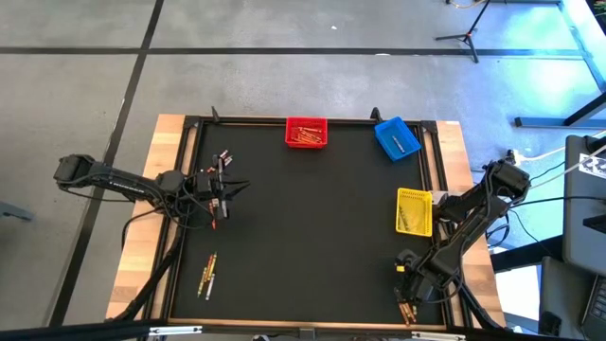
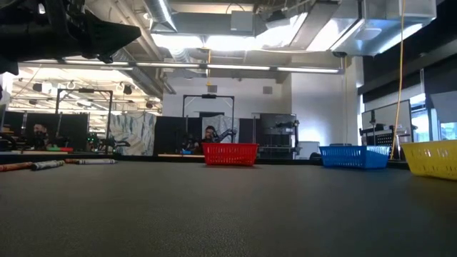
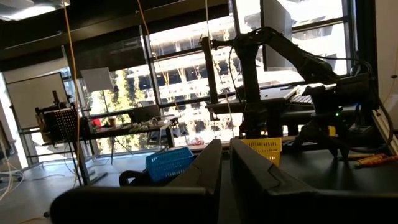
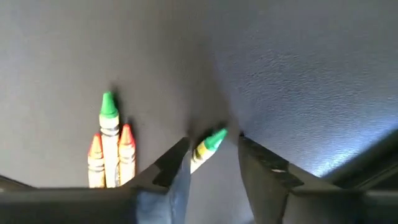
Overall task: Sort crayons
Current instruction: Put the green crayon into the yellow bin
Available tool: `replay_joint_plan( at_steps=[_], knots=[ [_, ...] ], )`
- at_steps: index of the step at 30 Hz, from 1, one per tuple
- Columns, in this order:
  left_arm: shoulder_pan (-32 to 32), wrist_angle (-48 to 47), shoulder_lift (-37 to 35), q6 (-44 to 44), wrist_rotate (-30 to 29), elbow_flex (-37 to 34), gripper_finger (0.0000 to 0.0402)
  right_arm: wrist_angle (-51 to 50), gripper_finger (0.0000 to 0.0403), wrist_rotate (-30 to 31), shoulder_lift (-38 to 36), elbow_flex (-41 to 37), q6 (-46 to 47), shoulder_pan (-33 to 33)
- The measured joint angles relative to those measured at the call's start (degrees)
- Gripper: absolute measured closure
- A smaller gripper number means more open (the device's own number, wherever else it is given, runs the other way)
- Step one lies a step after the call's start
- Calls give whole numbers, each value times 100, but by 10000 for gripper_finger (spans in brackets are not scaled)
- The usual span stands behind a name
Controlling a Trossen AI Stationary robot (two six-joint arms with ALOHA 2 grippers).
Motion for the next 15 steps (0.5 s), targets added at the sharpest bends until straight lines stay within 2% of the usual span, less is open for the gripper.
replay_joint_plan(
  at_steps=[10,15],
  knots=[
    [1,0,1,-2,0,0,376,-77,387,48,0,0,-163,0],
    [1,1,0,-2,0,0,376,-143,398,53,-2,2,-354,0]
  ],
)
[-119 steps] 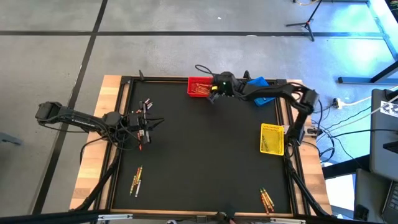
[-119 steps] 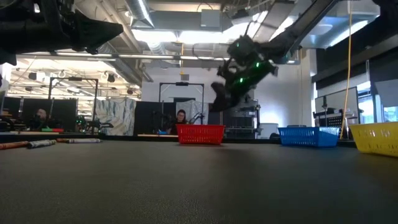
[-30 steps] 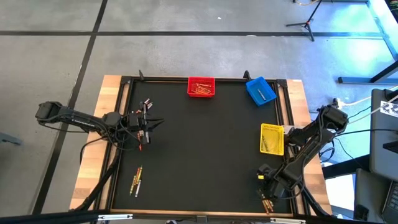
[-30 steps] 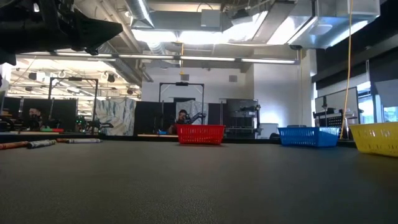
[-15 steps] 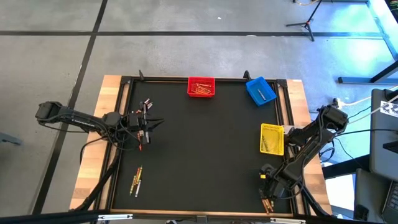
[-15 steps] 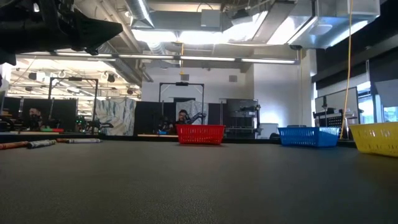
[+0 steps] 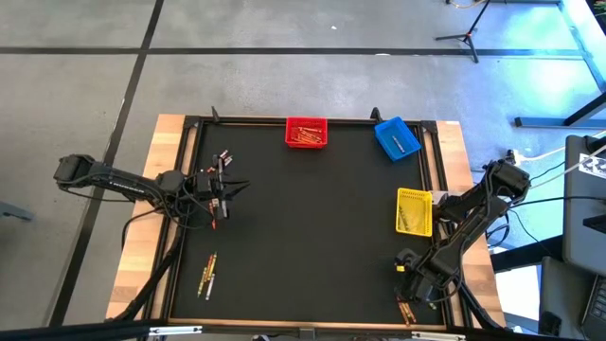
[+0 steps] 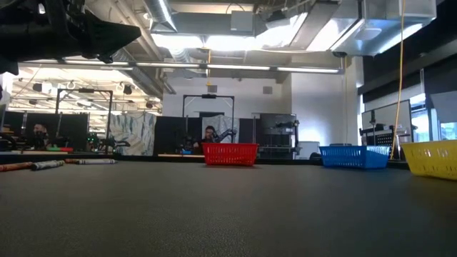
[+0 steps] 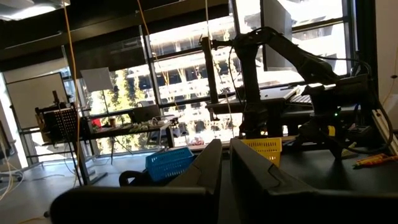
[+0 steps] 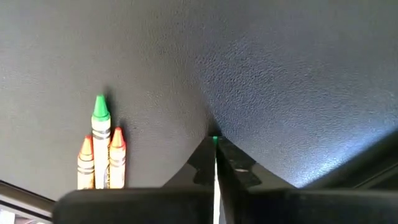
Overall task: Sort crayons
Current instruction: Put the green crayon into the yellow bin
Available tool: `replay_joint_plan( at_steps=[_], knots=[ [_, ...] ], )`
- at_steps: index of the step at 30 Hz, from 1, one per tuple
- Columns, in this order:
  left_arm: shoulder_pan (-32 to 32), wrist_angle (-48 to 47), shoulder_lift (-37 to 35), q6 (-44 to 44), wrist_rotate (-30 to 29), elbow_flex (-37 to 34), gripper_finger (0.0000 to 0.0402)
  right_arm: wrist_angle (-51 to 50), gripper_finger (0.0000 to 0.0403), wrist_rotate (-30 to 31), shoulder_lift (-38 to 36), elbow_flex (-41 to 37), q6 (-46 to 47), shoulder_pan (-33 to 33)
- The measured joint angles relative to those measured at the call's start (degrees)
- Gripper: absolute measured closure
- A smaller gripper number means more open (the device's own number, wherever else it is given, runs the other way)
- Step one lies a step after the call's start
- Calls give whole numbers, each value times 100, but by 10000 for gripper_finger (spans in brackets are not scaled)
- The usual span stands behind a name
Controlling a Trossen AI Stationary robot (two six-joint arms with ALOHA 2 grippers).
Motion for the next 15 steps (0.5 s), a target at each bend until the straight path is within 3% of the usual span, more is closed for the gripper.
replay_joint_plan(
  at_steps=[15],
  knots=[
    [-1,1,1,3,-1,1,376,-69,402,510,-137,299,-639,0]
  ],
)
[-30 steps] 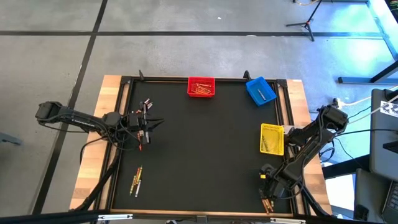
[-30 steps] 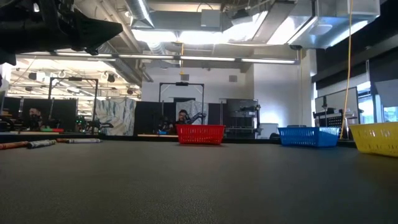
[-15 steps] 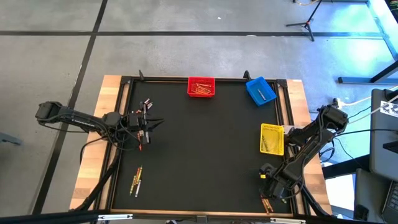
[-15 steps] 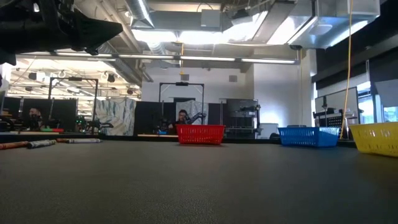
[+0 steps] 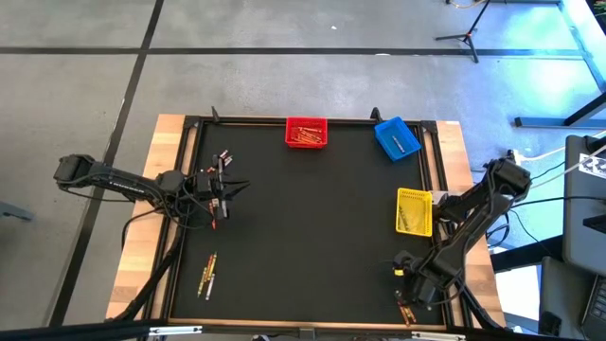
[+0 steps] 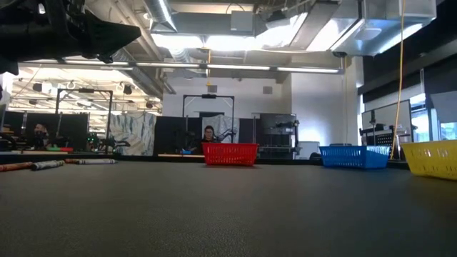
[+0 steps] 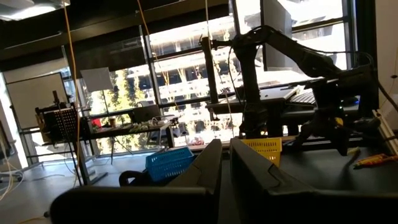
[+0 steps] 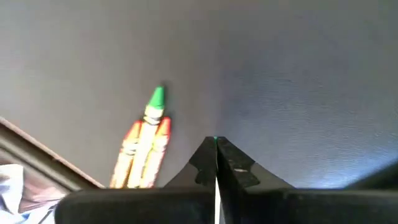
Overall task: Sort crayons
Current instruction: Put the green crayon into the yellow bin
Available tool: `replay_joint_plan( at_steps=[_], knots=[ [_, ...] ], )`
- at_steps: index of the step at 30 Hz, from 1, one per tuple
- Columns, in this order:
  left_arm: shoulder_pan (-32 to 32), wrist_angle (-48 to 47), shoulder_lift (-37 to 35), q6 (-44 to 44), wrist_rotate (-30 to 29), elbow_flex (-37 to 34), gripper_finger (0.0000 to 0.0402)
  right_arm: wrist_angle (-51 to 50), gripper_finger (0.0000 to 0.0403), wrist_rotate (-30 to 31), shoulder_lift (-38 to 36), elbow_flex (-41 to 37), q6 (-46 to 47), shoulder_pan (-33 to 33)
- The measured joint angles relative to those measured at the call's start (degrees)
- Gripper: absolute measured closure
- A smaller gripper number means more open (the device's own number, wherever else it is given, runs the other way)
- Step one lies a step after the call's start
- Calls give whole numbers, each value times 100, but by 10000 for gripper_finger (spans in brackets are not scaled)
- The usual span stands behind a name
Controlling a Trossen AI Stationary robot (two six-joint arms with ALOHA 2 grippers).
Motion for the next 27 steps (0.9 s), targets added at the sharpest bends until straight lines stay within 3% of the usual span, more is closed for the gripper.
replay_joint_plan(
  at_steps=[9,16,20,27],
  knots=[
    [2,0,1,1,-1,-1,376,-209,390,342,-29,110,275,-2],
    [2,0,1,4,1,-1,376,-495,310,74,-29,110,419,-2],
    [0,0,1,4,0,0,376,-74,275,-434,-27,110,421,0],
    [2,-12,1,1,-1,-1,376,717,267,-391,137,112,589,3]
  ],
)
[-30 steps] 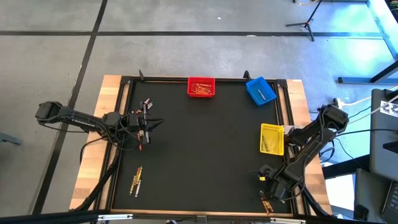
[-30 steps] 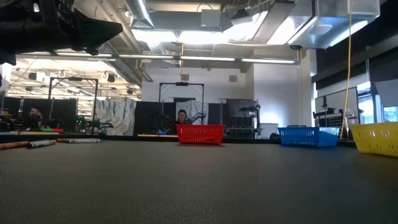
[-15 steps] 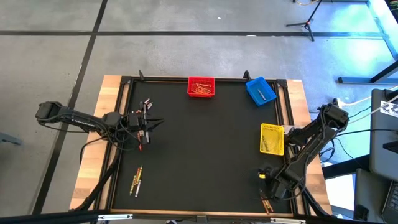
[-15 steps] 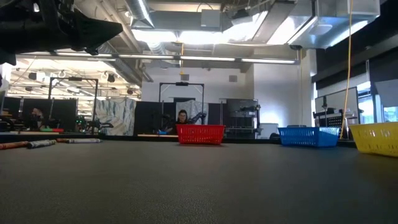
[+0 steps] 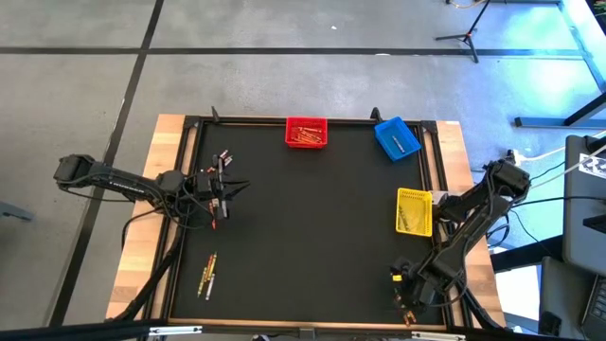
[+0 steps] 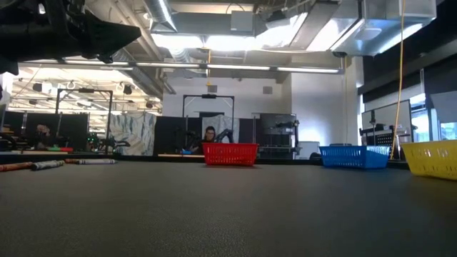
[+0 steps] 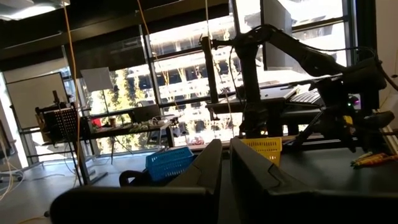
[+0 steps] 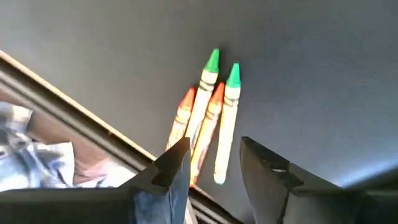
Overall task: Sort crayons
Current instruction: Put the green crayon into the yellow bin
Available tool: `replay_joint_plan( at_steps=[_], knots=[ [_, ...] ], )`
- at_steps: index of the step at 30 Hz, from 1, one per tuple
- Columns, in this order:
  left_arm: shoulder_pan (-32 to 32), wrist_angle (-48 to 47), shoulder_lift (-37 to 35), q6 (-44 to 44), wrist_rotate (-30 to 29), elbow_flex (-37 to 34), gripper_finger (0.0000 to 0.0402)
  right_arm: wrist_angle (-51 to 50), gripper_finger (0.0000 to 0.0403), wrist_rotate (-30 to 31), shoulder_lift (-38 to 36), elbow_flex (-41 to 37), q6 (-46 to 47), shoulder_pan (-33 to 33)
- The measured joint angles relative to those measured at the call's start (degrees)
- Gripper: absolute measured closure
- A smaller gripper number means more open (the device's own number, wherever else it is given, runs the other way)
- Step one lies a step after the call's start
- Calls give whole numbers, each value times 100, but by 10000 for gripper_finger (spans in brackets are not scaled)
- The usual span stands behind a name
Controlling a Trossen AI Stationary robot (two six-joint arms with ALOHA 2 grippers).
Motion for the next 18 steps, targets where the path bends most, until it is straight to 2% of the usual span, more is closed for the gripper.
replay_joint_plan(
  at_steps=[8,13,18],
  knots=[
    [-2,-28,0,-1,0,1,376,184,267,-599,486,2,-15,1],
    [-2,-27,-1,3,0,0,376,-22,272,-619,499,0,-32,-3],
    [-2,-27,0,3,-16,0,376,-249,297,-531,501,0,-57,-3]
  ],
)
